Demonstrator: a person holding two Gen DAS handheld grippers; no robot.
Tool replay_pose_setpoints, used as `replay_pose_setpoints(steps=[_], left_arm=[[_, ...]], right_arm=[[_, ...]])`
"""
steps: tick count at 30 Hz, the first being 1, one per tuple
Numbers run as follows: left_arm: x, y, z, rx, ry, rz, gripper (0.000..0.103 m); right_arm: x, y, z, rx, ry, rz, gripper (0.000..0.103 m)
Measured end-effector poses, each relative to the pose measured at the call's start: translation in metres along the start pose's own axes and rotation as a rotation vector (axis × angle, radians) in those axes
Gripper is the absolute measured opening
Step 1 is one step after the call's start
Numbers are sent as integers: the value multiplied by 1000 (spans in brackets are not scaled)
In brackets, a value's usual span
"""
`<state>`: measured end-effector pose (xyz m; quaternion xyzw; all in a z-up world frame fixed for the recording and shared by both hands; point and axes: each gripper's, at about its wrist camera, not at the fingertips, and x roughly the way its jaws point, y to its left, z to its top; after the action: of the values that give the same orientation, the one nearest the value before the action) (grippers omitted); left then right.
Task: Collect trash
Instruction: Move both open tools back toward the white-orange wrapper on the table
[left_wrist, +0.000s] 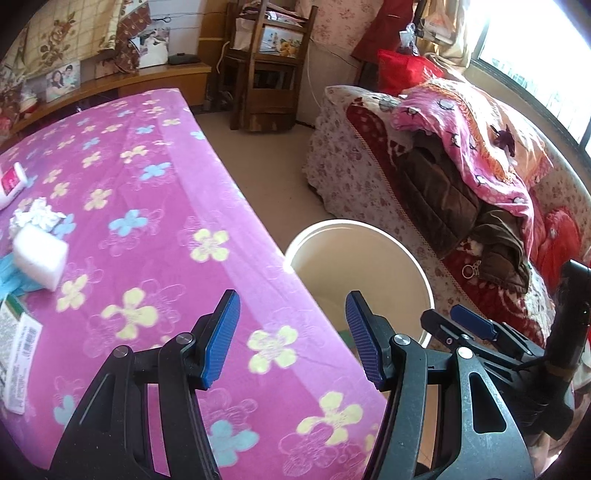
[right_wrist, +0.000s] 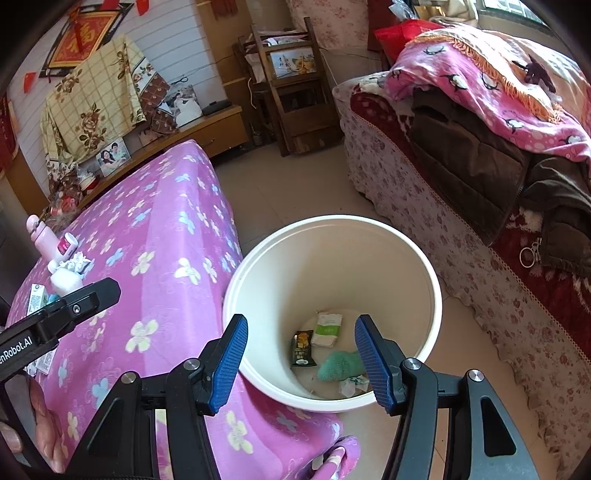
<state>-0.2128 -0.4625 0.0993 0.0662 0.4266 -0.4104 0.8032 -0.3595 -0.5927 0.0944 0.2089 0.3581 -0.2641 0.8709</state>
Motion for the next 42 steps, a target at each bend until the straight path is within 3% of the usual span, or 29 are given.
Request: replay_pose_setpoints(steps=[20, 42], left_arm=[[-70, 69, -29, -74, -43, 157, 58], [-166, 199, -97, -268, -32, 320, 58]], right_arm=[[-34, 99, -8, -127, -15, 101, 67], [-27, 232, -45, -313, 65, 274, 68]])
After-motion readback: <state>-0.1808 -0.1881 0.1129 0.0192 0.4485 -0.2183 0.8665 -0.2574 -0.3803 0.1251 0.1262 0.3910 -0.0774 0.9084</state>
